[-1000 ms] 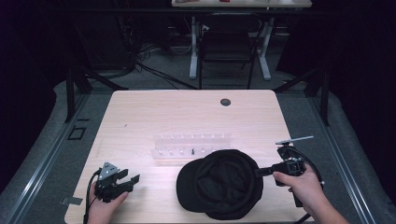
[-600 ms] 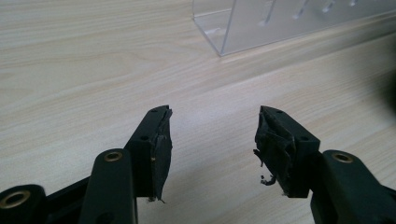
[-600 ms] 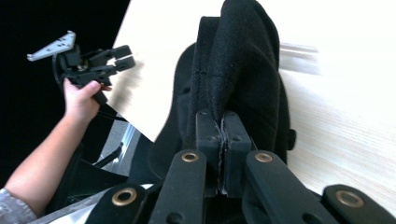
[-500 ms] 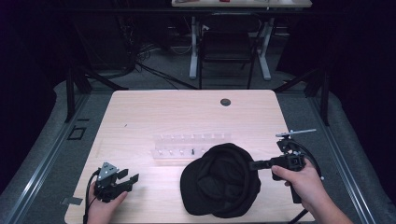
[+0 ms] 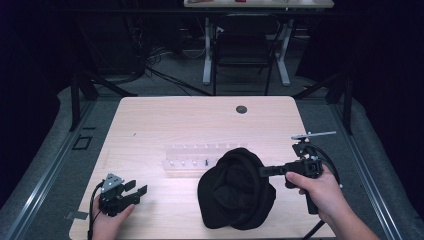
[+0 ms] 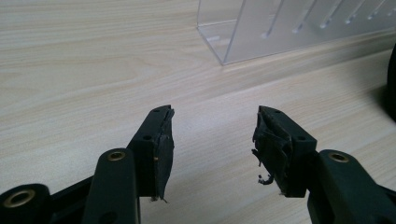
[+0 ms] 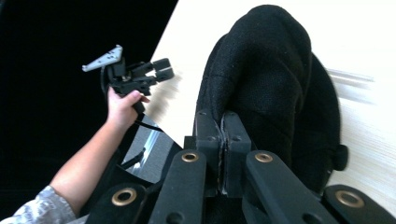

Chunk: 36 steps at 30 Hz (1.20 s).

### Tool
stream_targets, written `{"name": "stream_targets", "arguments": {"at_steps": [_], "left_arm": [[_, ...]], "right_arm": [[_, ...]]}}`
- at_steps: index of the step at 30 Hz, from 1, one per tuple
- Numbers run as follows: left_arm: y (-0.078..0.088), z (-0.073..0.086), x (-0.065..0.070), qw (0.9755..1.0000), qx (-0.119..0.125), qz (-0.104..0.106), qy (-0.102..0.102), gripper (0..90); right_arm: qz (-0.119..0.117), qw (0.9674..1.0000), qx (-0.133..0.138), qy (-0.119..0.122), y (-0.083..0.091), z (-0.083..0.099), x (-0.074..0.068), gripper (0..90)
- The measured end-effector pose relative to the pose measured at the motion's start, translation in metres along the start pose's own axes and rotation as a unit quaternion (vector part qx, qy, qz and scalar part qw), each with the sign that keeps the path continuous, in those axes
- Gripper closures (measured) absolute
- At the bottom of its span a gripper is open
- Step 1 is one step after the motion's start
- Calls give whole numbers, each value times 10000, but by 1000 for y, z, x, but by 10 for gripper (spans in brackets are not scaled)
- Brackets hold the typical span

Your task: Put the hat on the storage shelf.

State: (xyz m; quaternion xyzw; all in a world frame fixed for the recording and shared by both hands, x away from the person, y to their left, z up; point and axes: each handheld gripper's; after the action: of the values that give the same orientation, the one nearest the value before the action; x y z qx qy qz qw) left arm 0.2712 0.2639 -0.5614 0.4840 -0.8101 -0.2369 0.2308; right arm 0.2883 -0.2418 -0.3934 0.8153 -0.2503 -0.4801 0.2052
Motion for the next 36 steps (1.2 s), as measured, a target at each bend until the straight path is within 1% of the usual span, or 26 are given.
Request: {"name": "stream_targets", "arguments": {"at_steps": [1, 3, 6, 9, 12, 13, 17, 20, 23, 27, 29, 36], "left_arm": [[0, 0, 0, 10000, 0, 0, 0, 464], [0, 0, 0, 10000, 5, 8, -17, 463], [0, 0, 0, 10000, -3, 6, -22, 463], [0, 0, 0, 10000, -11, 3, -15, 463], [0, 0, 0, 10000, -11, -3, -13, 463], [0, 0, 0, 10000, -12, -2, -17, 464], [-1, 0, 1, 10000, -12, -15, -35, 464], [-1, 0, 1, 10000, -7, -16, -34, 464], [-1, 0, 1, 10000, 2, -21, -32, 465], [-1, 0, 1, 10000, -1, -21, -37, 465], [-1, 0, 1, 10000, -1, -15, -46, 465], [-1, 0, 1, 10000, -10, -16, -45, 465]], "right_arm": [[0, 10000, 0, 0, 0, 0, 0, 884], [-53, 10000, 23, 34, 2, -3, -6, 884], [-100, 9999, 46, 35, 4, -5, -11, 884], [-84, 9999, 60, 60, 7, -7, -14, 884], [-119, 9999, 93, 59, 9, -8, -16, 884], [-165, 9998, 135, 62, 11, -9, -18, 884], [-235, 9996, 138, -36, 15, -11, -21, 884], [-227, 9996, 179, -64, 19, -13, -22, 884], [-233, 9994, 238, -60, 23, -15, -25, 884], [-318, 9987, 380, -106, 32, -18, -29, 884], [-319, 9985, 447, -71, 35, -20, -31, 884], [-445, 9966, 699, -21, 46, -28, -38, 884]]}}
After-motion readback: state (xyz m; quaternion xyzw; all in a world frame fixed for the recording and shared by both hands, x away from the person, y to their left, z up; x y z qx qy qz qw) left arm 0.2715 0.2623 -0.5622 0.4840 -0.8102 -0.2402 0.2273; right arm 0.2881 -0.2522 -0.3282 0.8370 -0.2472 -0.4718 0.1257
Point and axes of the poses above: each handheld gripper's, and its own axes: y roughly backward along the jaws, z roughly out of its underside, x roughly to its right, and after that the axes turned 1 degree about -x, right-handed
